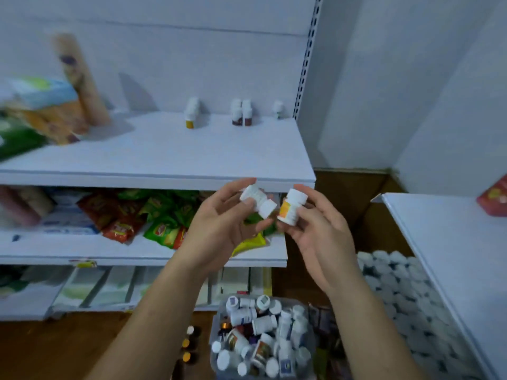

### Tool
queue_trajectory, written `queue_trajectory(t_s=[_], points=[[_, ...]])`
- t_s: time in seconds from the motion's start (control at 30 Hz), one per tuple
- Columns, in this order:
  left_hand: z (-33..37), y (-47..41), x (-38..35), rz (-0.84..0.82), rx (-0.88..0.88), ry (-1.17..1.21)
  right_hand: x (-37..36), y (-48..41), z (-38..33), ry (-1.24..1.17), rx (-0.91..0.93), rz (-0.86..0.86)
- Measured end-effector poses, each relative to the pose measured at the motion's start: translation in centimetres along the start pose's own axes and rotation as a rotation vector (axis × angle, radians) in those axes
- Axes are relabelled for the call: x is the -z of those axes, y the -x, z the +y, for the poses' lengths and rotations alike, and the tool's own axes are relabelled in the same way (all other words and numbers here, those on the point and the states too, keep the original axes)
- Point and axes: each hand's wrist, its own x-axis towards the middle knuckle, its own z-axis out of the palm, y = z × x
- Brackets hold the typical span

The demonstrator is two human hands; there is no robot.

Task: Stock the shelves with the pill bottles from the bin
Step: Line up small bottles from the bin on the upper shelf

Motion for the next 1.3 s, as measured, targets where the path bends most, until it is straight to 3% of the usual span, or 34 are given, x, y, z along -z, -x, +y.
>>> queue_trajectory(t_s=[0.23,0.5,0.97,1.3], points=[[1.9,3.0,-5.3,0.040,-0.006,0.054,-0.3,3.0,-5.6,-0.095,0.046,-0.075],[1.0,4.2,-7.2,0.169,-0.073,-0.114,-0.9,4.1,-6.0,-0.119,0.046,-0.058],[3.4,-1.5,-1.6,-0.001,0.035,0.099,-4.7,-1.8,-4.9,0.005,0.034,-0.050],[8.5,-7.6,5.0,0.054,0.057,0.081,-11.0,-8.1,-1.8,0.058,0.001,-0.030]])
